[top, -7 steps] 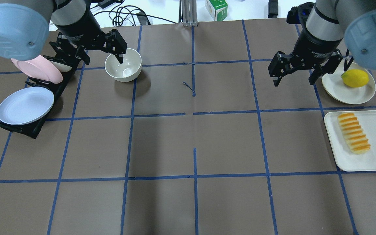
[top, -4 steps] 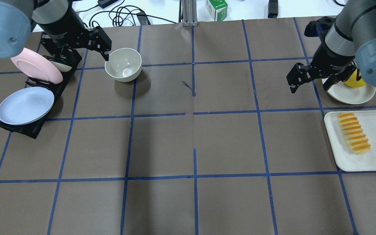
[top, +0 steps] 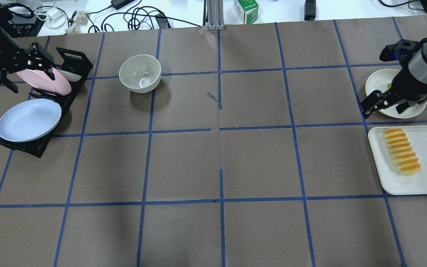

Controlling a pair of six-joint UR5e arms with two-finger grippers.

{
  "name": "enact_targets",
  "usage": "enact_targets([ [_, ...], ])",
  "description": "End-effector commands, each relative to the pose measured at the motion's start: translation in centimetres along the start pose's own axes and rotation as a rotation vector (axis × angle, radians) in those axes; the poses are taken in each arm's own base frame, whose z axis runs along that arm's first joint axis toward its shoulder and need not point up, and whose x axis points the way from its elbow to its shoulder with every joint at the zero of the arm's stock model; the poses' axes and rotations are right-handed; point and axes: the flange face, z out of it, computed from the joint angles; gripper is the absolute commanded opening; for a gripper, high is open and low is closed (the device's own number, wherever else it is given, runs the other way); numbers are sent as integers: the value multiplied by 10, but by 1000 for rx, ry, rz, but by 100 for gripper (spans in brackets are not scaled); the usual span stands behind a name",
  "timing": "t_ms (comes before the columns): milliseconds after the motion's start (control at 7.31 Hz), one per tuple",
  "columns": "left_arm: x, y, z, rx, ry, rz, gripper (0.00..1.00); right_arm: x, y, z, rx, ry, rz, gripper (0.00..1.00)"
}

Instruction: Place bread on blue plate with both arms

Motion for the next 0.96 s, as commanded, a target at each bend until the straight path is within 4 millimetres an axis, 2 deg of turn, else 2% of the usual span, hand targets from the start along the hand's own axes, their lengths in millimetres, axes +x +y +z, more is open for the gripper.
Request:
enact_targets([
  [0, -76, -27, 45, -72, -11, -194, 100, 31, 22, 29, 39, 36, -23, 100],
  [137, -110, -44, 68, -78, -14, -229, 100, 42, 31, 37, 43, 36, -29, 100],
  [274, -141, -65, 95, -46, -38, -189, 100, 48, 38, 49, 25, 25, -58, 100],
  [411, -155, -86, 110, 10, -53, -160, 100, 52, 44, 58, 14, 12, -41, 100],
  [547, -165, -97, 126, 52, -58, -152, 100, 64, 46, 68, 33, 39, -29, 100],
  [684, -192, -96, 155, 0, -46, -186, 100, 77, 55, 83, 36, 43, -23, 100],
  [821, -208, -96, 172, -29, -41, -191, 94, 88, 63, 94, 17, 26, -8, 100],
])
